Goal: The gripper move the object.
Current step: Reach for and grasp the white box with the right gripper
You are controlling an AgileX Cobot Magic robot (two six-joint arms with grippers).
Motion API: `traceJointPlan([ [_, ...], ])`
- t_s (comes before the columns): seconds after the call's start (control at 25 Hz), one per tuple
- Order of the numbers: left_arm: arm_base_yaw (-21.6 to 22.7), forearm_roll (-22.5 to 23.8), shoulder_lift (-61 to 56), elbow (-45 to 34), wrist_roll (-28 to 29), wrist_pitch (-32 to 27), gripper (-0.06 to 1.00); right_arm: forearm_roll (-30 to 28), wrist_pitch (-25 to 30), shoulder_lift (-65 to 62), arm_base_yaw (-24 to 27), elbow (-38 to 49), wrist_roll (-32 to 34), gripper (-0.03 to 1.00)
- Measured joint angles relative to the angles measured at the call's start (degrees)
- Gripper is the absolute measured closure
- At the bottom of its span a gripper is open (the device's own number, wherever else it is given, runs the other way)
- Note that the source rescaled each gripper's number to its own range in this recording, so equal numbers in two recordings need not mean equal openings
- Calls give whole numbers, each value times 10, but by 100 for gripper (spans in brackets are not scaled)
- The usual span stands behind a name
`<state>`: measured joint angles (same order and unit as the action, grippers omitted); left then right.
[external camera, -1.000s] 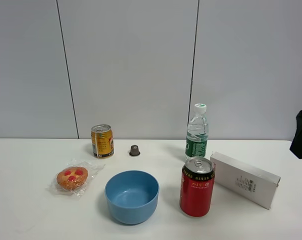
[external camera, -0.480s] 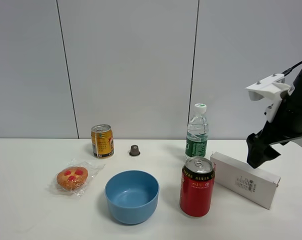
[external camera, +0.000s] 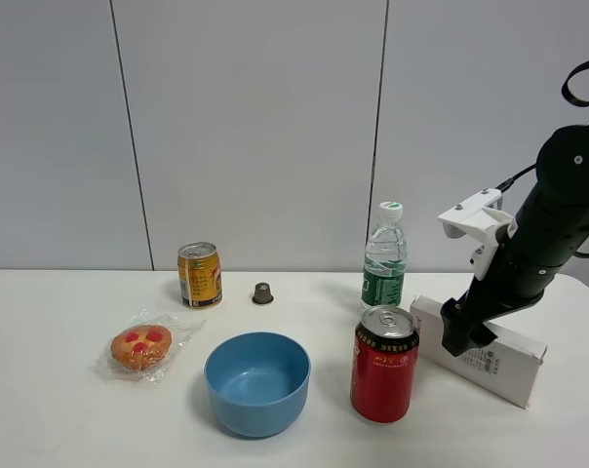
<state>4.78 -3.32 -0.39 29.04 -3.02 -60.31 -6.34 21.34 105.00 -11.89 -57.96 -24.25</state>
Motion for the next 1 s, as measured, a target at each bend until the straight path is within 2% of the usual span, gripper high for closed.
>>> traceJointPlan([
  [0.56, 0, 0, 0, 0, 0, 0, -6, 21, -58, 54, 0, -1, -2, -3],
  [0.64, 0, 0, 0, 0, 0, 0, -6, 22, -66, 54, 0, -1, -2, 9],
  [0.76, 0, 0, 0, 0, 0, 0, -6, 25, -67, 54, 0, -1, -2, 42],
  [0.8, 0, 0, 0, 0, 0, 0, -6, 26, -67, 54, 0, -1, -2, 49],
  [1.0, 0, 0, 0, 0, 0, 0, -6, 32, -66, 54, 0, -1, -2, 69],
])
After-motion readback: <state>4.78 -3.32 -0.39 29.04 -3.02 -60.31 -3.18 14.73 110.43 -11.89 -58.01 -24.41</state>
